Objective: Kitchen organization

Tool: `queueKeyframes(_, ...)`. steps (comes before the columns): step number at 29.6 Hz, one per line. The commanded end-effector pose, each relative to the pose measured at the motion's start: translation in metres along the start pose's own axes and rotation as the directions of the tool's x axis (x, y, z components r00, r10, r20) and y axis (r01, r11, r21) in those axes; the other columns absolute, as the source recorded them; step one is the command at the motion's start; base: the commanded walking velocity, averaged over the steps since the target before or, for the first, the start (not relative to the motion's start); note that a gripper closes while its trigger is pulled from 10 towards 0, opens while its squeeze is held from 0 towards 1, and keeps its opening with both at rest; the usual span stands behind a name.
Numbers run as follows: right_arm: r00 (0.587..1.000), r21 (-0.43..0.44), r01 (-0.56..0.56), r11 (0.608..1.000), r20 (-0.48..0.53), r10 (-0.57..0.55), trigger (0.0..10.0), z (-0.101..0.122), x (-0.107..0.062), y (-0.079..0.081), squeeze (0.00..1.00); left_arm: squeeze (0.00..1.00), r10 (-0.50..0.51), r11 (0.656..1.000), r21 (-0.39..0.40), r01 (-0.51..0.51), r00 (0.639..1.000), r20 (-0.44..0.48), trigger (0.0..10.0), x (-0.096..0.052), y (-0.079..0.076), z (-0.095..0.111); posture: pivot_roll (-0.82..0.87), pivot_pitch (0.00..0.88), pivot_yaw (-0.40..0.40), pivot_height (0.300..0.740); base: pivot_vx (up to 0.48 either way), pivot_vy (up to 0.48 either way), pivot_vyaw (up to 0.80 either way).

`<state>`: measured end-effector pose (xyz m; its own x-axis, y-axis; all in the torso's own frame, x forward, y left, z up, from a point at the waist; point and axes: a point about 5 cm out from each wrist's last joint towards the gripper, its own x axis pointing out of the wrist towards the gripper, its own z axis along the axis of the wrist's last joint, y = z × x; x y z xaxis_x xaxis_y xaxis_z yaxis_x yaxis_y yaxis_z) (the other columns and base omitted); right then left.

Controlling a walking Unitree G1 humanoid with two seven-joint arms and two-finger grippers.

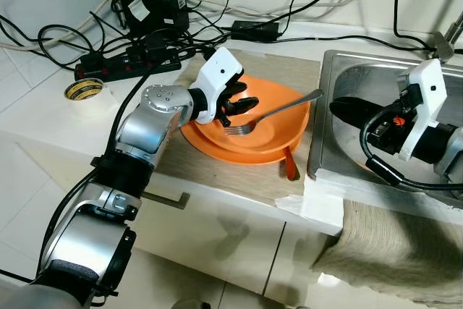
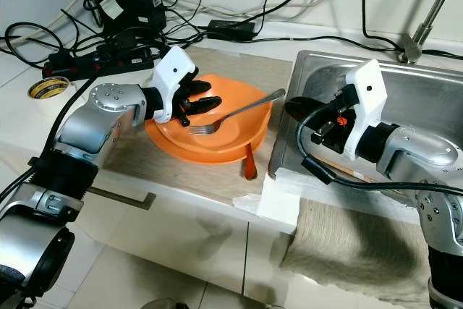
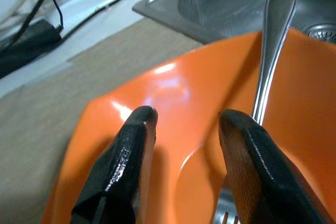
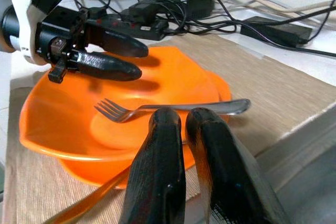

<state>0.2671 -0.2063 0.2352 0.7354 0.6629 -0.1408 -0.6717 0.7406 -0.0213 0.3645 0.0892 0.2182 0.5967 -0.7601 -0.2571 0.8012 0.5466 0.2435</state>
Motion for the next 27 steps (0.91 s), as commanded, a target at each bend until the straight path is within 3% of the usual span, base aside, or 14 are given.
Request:
queueKeyframes(1,1.0,-0.006,-0.026,1.0,0.006,0.026,10.0,0.002,0.002,0.004,0.0,0.0,-0.004,1.0,0.022,0.003,0.999,0.032,10.0,-0.003,0.001,0.012,-0.07,0.0,0.065,0.74,0.0,0.0,0.0)
queueKeyframes(2,1.0,-0.006,-0.026,1.0,0.006,0.026,10.0,0.002,0.002,0.004,0.0,0.0,-0.004,1.0,0.022,0.003,0.999,0.032,10.0,-0.003,0.001,0.012,-0.07,0.0,0.065,0.74,0.0,0.0,0.0)
queueKeyframes(3,1.0,-0.005,-0.028,1.0,0.006,0.028,10.0,0.003,0.003,0.004,0.0,1.0,-0.026,0.999,0.033,0.025,0.999,0.033,10.0,-0.003,-0.003,0.014,-0.07,0.0,0.066,0.74,0.0,0.0,0.0)
queueKeyframes(20,0.997,-0.014,-0.072,0.997,0.021,0.073,10.0,0.006,0.013,0.012,0.0,1.0,-0.129,0.991,0.012,0.13,0.991,-0.013,10.0,0.003,-0.025,0.004,-0.06,0.0,0.062,0.74,0.0,0.0,0.0)
queueKeyframes(21,0.996,-0.017,-0.082,0.996,0.027,0.082,10.0,0.008,0.015,0.014,0.0,0.08,-0.135,0.991,0.006,0.135,0.991,-0.016,10.0,0.004,-0.026,0.004,-0.06,0.0,0.062,0.74,0.0,0.0,0.0)
queueKeyframes(22,0.996,-0.018,-0.086,0.996,0.031,0.087,10.0,0.009,0.015,0.015,0.0,0.08,-0.136,0.991,0.005,0.136,0.991,-0.017,10.0,0.005,-0.026,0.004,-0.06,0.0,0.062,0.74,0.0,0.0,0.0)
queueKeyframes(23,0.995,-0.019,-0.091,0.996,0.033,0.091,10.0,0.01,0.016,0.016,0.0,0.0,-0.135,0.991,0.005,0.135,0.991,-0.018,10.0,0.006,-0.026,0.005,-0.06,0.0,0.062,0.74,0.0,0.0,0.0)
queueKeyframes(27,0.994,-0.024,-0.1,0.995,0.041,0.101,10.0,0.012,0.017,0.018,0.0,0.0,-0.136,0.991,0.003,0.136,0.991,-0.018,10.0,0.008,-0.026,0.005,-0.06,0.0,0.063,0.74,0.0,0.0,0.0)
